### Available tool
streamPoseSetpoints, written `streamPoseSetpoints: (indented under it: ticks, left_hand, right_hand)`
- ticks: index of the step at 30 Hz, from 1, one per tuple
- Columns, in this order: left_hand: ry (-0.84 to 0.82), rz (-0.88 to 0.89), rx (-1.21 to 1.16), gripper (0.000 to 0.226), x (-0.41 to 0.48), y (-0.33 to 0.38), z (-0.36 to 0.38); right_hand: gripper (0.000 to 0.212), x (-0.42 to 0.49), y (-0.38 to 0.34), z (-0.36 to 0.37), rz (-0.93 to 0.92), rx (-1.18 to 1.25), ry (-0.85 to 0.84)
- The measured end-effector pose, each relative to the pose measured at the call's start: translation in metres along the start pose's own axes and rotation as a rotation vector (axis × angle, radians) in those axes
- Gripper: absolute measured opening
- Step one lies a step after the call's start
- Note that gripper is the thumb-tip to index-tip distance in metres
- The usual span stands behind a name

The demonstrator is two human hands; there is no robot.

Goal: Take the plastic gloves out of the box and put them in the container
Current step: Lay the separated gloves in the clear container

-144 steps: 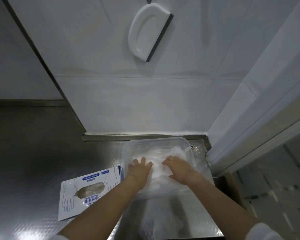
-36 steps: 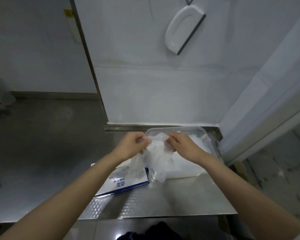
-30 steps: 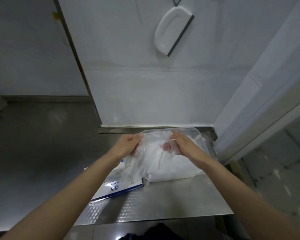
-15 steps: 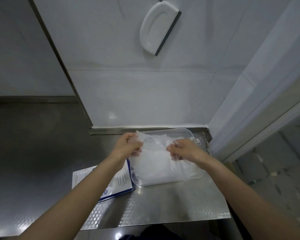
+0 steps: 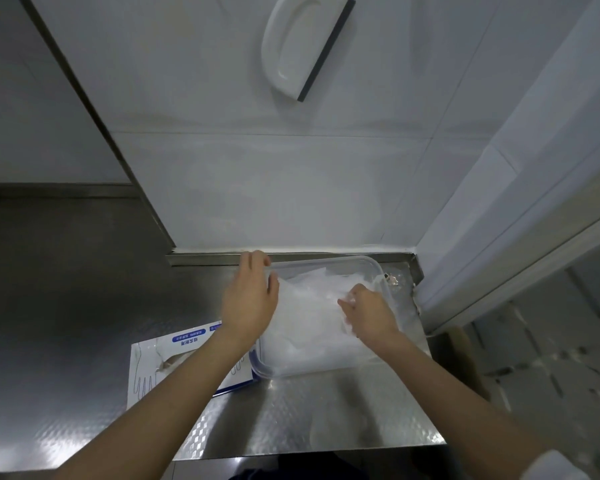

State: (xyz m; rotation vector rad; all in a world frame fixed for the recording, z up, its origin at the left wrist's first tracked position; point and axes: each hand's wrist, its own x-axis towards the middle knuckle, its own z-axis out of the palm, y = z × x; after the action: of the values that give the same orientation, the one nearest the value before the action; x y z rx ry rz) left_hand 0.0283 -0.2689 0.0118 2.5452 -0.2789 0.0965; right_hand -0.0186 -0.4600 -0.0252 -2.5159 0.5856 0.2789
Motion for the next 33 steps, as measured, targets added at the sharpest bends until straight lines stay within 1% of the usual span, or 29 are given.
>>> streamPoseSetpoints:
  ticks: [1,3,4,6,7,8,9,10,11,12,13,14,16,19,22,25,28,31,33]
  left_hand:
    - [-0.041,0.103,0.048,0.014,-0.004,0.002,0.001]
    - [-0.212,0.243,0.133,0.018,-0.013,0.004,0.009]
    - [-0.310,0.270,0.177,0.023,-0.017,0.003,0.016]
    - [-0.477,0.267,0.274,0.034,-0.021,0.001,0.028]
    - [-0.542,0.256,0.335,0.038,-0.021,0.000,0.034]
    - [-0.590,0.249,0.391,0.041,-0.021,0.000,0.039]
    - [-0.622,0.247,0.433,0.043,-0.020,0.000,0.043]
    - [-0.648,0.244,0.461,0.045,-0.019,0.000,0.046]
    - [-0.674,0.250,0.485,0.047,-0.019,0.001,0.049]
    - [-0.701,0.261,0.513,0.050,-0.018,0.002,0.052]
    - [-0.724,0.273,0.543,0.054,-0.017,0.001,0.055]
    - [-0.738,0.288,0.572,0.057,-0.016,0.000,0.058]
    - [-0.752,0.325,0.621,0.054,-0.015,-0.002,0.062]
    - [-0.780,0.347,0.671,0.044,-0.012,-0.006,0.066]
    - [-0.849,0.322,0.697,0.046,-0.009,-0.006,0.071]
    - [-0.946,0.293,0.707,0.052,-0.007,-0.006,0.073]
    - [-1.018,0.306,0.760,0.052,-0.006,-0.009,0.072]
    - [-1.045,0.360,0.848,0.051,-0.004,-0.007,0.066]
    - [-1.006,0.422,0.911,0.049,-0.002,-0.004,0.057]
  right_hand:
    - [0.026,0.000,0.000,0.001,0.003,-0.016,-0.005]
    - [0.026,0.000,0.000,0.003,0.007,-0.045,-0.023]
    - [0.027,-0.001,0.000,0.003,0.003,-0.079,-0.037]
    - [0.032,-0.004,0.001,0.001,-0.032,-0.199,-0.045]
    - [0.036,-0.007,0.000,-0.001,-0.080,-0.277,-0.007]
    - [0.039,-0.011,-0.001,-0.005,-0.160,-0.363,0.074]
    - [0.044,-0.014,-0.002,-0.007,-0.294,-0.403,0.188]
    - [0.052,-0.016,-0.006,-0.009,-0.443,-0.383,0.255]
    - [0.058,-0.017,-0.008,-0.010,-0.590,-0.319,0.273]
    - [0.059,-0.020,-0.011,-0.010,-0.718,-0.292,0.218]
    - [0.055,-0.021,-0.016,-0.011,-0.793,-0.298,0.104]
    - [0.050,-0.021,-0.021,-0.010,-0.802,-0.335,0.004]
    - [0.045,-0.010,-0.020,-0.001,-0.701,-0.443,-0.145]
    - [0.044,0.013,-0.008,0.013,-0.552,-0.575,-0.244]
    - [0.050,0.026,0.008,0.017,-0.518,-0.654,-0.293]
    - [0.055,0.033,0.019,0.019,-0.535,-0.657,-0.314]
    - [0.062,0.039,0.021,0.025,-0.522,-0.668,-0.346]
    - [0.064,0.042,0.015,0.020,-0.494,-0.661,-0.417]
    - [0.058,0.039,0.007,0.009,-0.446,-0.616,-0.454]
